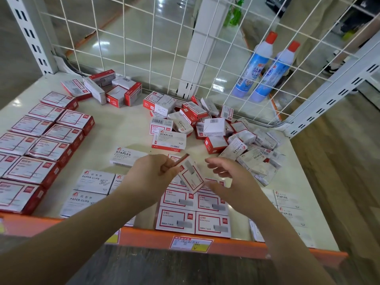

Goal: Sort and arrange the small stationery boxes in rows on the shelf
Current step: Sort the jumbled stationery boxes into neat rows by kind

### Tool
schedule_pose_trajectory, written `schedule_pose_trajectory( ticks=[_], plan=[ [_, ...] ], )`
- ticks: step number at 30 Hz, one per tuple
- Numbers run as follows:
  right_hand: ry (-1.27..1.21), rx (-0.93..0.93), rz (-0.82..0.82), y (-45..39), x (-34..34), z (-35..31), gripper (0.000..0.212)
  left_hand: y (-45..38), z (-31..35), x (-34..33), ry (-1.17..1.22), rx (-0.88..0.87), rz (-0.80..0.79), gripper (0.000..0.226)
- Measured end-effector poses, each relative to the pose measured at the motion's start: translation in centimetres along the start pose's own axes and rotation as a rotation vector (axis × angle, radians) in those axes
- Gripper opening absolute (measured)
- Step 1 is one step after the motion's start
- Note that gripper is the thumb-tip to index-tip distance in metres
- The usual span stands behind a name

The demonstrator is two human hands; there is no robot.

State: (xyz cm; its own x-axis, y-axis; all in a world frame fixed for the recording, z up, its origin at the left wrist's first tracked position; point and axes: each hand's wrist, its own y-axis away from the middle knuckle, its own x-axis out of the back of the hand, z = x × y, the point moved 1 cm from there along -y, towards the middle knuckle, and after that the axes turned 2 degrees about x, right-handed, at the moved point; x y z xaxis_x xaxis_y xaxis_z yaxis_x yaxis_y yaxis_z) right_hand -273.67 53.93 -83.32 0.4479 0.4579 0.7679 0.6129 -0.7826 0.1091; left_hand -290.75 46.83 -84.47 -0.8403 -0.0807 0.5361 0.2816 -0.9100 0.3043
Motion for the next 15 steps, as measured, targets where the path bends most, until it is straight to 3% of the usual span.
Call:
schedule_pose_trajectory(
  ticks=[7, 11, 15],
  plan=[
    [-0.006, 0.119, -0.093, -2.1, 0.6, -2.2, 0.026, 0.5, 0.9, -0.2, -0.11, -0.003, -0.075, 0.021],
    [-0.029, 0.109, -0.098, -2.7, 0.7, -2.4, 0.013, 0.4, 0.7, -0.3, -0.061, 0.012, -0.054, 0.008],
    [-0.119, 0.057, 0.052, -2.4, 1.1, -2.3, 0.014, 0.3, 0.4, -0.6, 0.011, 0.031, -0.05, 0.035]
  ],
)
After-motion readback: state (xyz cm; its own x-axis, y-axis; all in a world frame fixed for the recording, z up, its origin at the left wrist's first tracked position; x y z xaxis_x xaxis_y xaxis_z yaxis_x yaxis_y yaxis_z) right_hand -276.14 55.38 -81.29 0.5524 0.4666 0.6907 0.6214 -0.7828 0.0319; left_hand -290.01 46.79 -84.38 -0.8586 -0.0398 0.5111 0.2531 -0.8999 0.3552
